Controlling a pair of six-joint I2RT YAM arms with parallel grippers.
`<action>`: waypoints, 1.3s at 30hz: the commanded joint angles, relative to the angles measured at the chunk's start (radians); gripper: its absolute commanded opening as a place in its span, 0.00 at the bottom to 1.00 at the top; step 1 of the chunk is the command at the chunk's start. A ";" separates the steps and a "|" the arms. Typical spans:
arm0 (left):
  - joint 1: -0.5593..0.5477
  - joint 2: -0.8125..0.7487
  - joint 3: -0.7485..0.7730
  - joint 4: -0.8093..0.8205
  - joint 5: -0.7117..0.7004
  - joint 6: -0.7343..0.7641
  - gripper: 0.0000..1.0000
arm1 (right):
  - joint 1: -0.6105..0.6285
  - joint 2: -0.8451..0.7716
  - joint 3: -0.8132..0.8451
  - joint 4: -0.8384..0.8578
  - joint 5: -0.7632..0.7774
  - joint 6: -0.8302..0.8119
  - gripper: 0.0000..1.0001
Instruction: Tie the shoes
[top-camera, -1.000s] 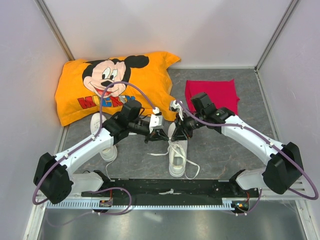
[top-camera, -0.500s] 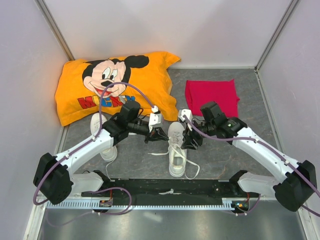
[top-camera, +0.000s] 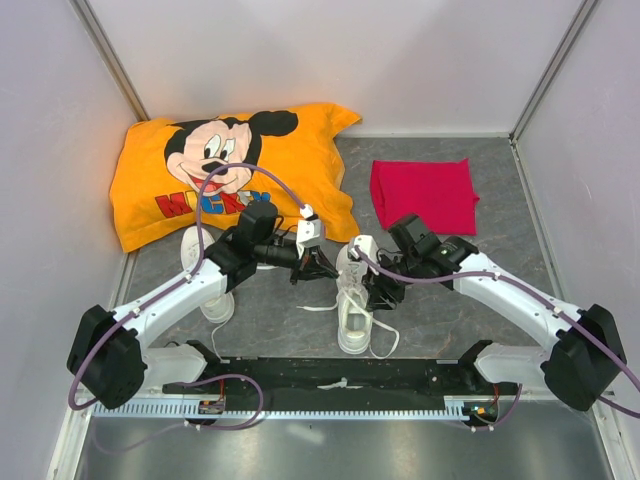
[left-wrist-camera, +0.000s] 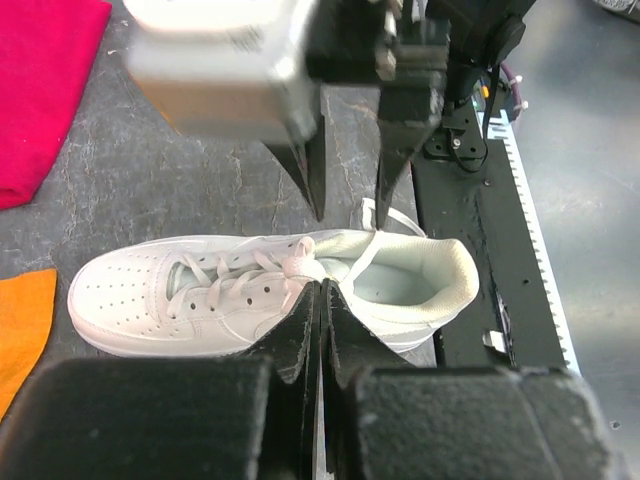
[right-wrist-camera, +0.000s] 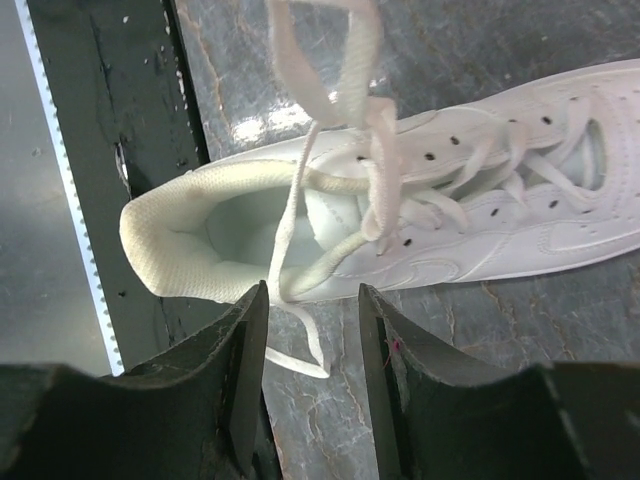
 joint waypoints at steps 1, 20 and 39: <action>0.005 -0.007 -0.012 0.084 0.036 -0.080 0.02 | 0.047 0.010 0.034 -0.024 0.033 -0.049 0.48; 0.020 -0.030 -0.059 0.165 0.036 -0.212 0.02 | 0.118 0.016 0.001 -0.010 0.100 -0.067 0.47; 0.057 -0.070 -0.159 0.258 0.016 -0.435 0.02 | 0.161 -0.001 -0.012 -0.022 0.180 -0.081 0.31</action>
